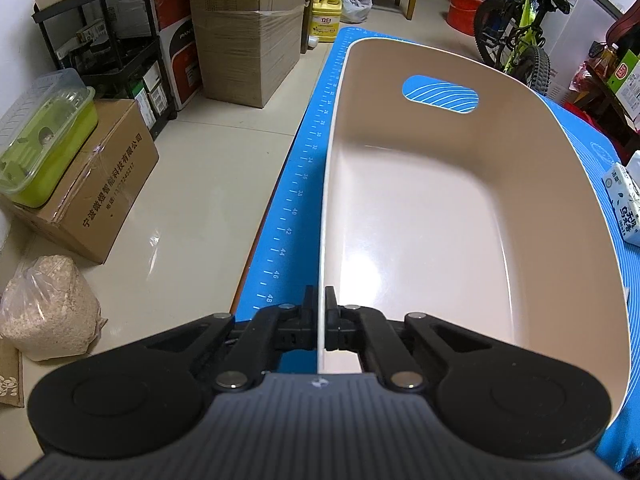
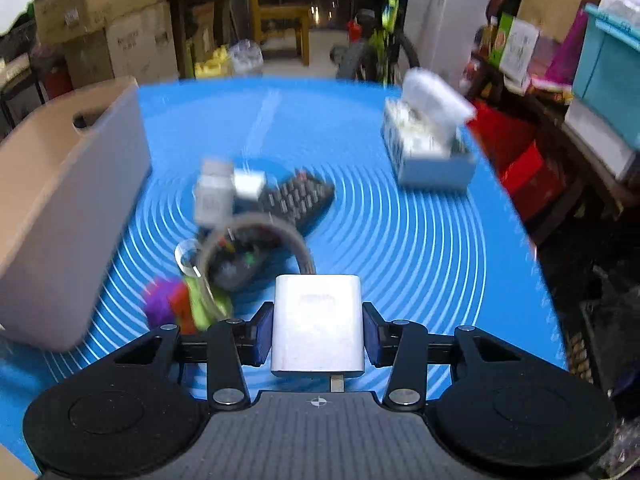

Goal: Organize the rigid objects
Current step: 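Carry the white charger into the basket and open the right gripper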

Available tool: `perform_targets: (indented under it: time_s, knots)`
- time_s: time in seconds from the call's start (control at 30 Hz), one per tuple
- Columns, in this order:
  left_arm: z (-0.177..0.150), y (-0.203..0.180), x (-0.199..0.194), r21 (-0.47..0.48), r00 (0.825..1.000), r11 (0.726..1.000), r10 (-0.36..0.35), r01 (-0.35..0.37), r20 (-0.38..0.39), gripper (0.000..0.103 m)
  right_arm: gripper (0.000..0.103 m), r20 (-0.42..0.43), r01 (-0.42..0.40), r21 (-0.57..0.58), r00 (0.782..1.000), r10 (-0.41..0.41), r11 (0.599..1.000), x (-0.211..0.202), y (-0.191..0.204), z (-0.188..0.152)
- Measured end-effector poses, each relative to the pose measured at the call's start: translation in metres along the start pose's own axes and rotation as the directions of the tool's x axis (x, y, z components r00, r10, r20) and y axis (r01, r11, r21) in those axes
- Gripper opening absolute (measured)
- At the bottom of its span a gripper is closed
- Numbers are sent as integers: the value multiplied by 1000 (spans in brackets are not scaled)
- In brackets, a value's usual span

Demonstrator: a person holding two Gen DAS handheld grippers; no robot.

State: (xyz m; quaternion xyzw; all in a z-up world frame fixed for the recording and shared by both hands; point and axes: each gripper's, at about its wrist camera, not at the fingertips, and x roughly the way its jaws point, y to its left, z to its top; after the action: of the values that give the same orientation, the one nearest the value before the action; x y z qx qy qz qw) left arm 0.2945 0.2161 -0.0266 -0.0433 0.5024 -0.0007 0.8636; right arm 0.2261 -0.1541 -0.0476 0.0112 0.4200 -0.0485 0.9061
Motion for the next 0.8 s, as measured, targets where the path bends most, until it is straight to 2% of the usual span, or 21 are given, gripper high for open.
perform_targets:
  time_s: [0.2, 0.4, 0.6, 0.7, 0.8]
  knots:
    - [-1, 0, 0, 1, 1000, 1000, -1, 1, 1, 3, 51, 139, -55, -22, 989, 57, 998, -36, 25, 38]
    - [-1, 0, 0, 1, 1000, 1000, 3, -3, 0, 3, 51, 225, -169, -96, 956, 186, 981, -53, 75, 79]
    - [1, 1, 0, 4, 1000, 1000, 7, -7, -1, 3, 51, 227, -251, -211, 927, 297, 945, -43, 138, 104]
    - [1, 1, 0, 1, 1000, 1000, 5, -5, -1, 3, 51, 190, -271, -257, 927, 323, 928, -29, 169, 108]
    - [2, 2, 0, -3, 1000, 1000, 1, -1, -1, 3, 51, 135, -276, -285, 936, 324, 918, -11, 193, 105]
